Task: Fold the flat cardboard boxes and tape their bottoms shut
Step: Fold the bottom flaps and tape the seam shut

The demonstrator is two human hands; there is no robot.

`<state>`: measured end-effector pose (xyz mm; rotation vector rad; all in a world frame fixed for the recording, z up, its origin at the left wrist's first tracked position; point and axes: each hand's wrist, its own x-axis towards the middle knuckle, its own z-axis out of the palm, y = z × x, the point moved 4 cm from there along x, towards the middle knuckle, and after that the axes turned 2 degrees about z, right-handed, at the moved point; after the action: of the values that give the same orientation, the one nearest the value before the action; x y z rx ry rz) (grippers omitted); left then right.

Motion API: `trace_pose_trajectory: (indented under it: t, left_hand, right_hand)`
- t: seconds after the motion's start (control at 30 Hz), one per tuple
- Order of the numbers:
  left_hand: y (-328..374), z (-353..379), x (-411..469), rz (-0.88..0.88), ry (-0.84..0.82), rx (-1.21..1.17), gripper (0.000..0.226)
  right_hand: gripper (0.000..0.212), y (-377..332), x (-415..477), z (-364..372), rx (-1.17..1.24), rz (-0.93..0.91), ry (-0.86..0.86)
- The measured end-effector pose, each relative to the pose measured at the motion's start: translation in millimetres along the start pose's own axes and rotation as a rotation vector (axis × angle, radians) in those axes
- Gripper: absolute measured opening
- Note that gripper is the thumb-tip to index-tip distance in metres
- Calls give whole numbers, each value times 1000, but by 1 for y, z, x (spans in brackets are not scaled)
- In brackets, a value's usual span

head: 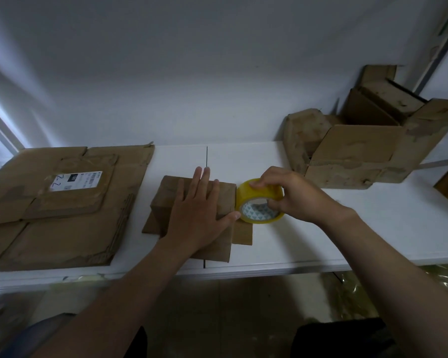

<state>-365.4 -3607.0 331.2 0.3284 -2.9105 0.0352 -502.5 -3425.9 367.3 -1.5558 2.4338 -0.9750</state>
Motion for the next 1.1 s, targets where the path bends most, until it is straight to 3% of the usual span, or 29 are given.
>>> trace_pose_trajectory:
  t: [0.1, 0.2, 0.37, 0.47, 0.67, 0.77, 0.93, 1.1]
  left_hand:
    - [3, 2, -6, 49, 135, 17, 76]
    - [-2, 3, -5, 112, 115, -60, 67]
    - [-35, 10, 9, 195, 30, -184, 63]
    - [-52, 15, 13, 194, 93, -237, 54]
    - [-71, 11, 16, 234, -23, -440, 72]
    - [-79, 15, 16, 239, -8, -468, 66]
    - [-82, 10, 20, 266, -45, -480, 64]
    - [-88, 1, 20, 167, -40, -594, 53]
  right_hand:
    - [50, 4, 0, 3, 9, 4, -5]
    - [47, 1, -3, 1, -35, -13, -27]
    - [77, -17, -8, 22, -222, 75, -263]
    - [83, -34, -11, 38, -270, 84, -250]
    - [79, -64, -7, 58, -388, 8, -131]
    - [76, -71, -5, 62, -420, 51, -108]
    - [71, -74, -10, 77, -369, 136, -219]
    - [83, -80, -12, 81, -338, 131, -257]
